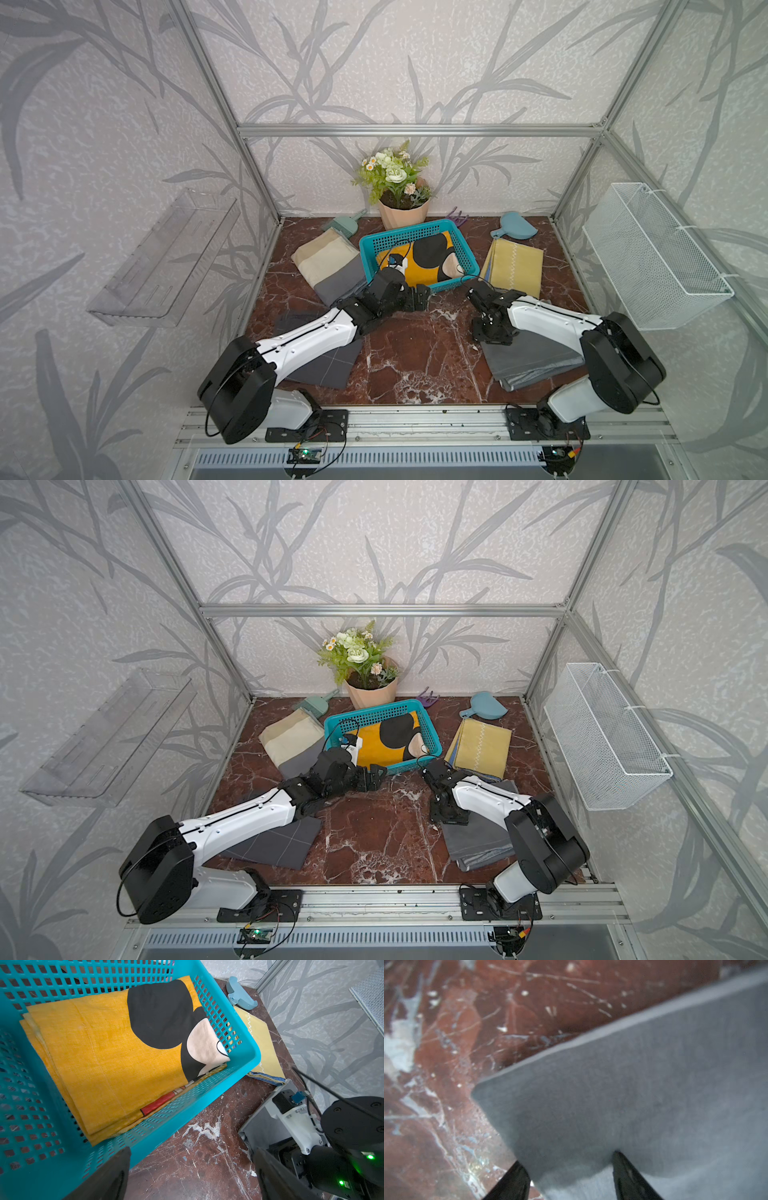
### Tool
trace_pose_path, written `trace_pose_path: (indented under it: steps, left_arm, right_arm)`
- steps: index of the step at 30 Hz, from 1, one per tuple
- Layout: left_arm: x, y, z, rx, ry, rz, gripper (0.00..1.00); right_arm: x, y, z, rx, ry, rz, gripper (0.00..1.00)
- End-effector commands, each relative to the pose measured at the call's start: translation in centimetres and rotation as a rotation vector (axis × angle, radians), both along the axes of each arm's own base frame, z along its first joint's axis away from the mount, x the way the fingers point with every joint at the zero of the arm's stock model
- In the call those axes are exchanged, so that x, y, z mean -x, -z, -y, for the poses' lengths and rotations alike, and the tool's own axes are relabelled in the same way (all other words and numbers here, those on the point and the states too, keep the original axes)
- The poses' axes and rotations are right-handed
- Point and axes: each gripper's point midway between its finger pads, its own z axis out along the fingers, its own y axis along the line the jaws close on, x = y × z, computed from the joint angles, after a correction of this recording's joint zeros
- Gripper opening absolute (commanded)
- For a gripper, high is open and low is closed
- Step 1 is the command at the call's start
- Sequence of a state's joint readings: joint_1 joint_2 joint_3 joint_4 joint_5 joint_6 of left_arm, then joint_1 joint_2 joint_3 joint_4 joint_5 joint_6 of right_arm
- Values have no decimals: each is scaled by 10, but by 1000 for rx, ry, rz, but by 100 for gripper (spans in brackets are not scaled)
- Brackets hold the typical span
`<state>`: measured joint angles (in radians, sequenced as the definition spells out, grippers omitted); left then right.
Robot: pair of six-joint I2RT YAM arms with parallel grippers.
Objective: Put the folded pillowcase in the basket
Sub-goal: Move the pillowcase to the center of the board.
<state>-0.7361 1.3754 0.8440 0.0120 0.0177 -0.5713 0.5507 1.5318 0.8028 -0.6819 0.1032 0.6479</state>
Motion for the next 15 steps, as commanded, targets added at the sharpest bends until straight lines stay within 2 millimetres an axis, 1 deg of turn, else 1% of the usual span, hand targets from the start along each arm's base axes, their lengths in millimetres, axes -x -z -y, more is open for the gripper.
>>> trace_pose_path:
  steps: [1, 2, 3, 6, 8, 9, 10, 15]
  left_arm:
    - [0, 2, -2, -12, -12, 1, 95]
    - [0, 3, -2, -15, -10, 0, 95]
    - [0, 3, -2, -17, -8, 0, 95]
    - [0, 2, -3, -20, -11, 1, 95]
    - [1, 2, -5, -25, -14, 2, 95]
    - [2, 2, -6, -28, -17, 3, 95]
    - [2, 1, -8, -30, -22, 6, 95]
    - [4, 0, -17, -41, -47, 11, 96]
  right_arm:
    - [6, 10, 1, 1, 32, -25, 46]
    - [7, 12, 1, -2, 35, -31, 44]
    - [8, 14, -1, -13, 34, -35, 39]
    - [8, 15, -10, -55, 31, -43, 14]
    - [8, 13, -16, -75, 23, -38, 4]
    - [8, 10, -22, -94, 16, -30, 1]
    - [7, 7, -30, -125, 10, -24, 0]
    - [6, -1, -82, -343, 20, -32, 0]
